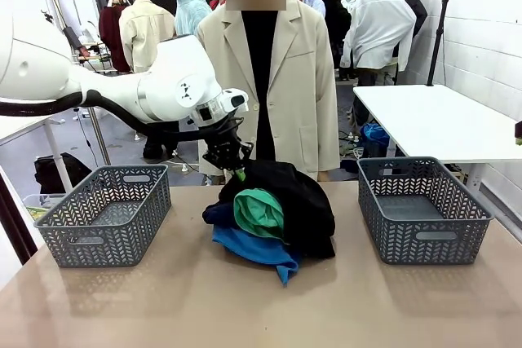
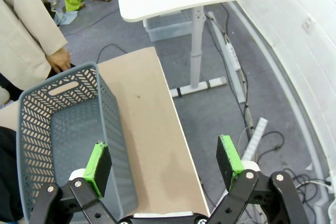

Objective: Sort the tops and bottoms.
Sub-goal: Lift clothes from the center of the table with your left hand.

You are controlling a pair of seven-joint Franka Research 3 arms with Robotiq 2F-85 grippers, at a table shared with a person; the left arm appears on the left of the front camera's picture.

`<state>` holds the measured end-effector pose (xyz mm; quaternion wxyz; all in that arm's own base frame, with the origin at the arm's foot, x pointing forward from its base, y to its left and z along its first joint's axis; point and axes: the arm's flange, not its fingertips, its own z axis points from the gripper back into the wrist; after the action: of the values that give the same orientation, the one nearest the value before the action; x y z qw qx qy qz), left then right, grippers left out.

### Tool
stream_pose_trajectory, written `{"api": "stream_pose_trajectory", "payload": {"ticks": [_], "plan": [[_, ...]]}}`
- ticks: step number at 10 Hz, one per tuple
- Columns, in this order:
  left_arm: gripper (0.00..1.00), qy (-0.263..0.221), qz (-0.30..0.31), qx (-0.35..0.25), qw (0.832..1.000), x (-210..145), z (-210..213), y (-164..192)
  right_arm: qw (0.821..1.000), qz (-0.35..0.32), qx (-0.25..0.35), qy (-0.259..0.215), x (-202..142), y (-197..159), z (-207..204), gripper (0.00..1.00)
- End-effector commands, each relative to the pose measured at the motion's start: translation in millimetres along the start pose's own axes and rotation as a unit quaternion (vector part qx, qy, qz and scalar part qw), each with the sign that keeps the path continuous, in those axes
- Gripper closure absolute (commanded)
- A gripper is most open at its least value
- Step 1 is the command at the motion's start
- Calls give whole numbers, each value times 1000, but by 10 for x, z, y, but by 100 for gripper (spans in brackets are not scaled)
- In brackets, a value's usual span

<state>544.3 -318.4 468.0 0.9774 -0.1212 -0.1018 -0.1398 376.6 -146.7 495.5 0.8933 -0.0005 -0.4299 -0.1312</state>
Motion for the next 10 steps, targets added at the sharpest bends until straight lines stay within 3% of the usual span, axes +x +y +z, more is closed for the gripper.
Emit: {"api": "stream_pose_trajectory", "payload": {"ticks": [1, 6, 10], "plan": [[100, -20, -31, -18, 999, -8, 321, -3, 1000, -5, 2, 4, -7, 0, 5, 0], [100, -153, -97, 41, 983, -50, 1670, -344, 1000, -5, 2, 4, -7, 0, 5, 0], [100, -242, -114, 2, 964, -260, 3057, -734, 1000, -5, 2, 4, -7, 0, 5, 0]]}}
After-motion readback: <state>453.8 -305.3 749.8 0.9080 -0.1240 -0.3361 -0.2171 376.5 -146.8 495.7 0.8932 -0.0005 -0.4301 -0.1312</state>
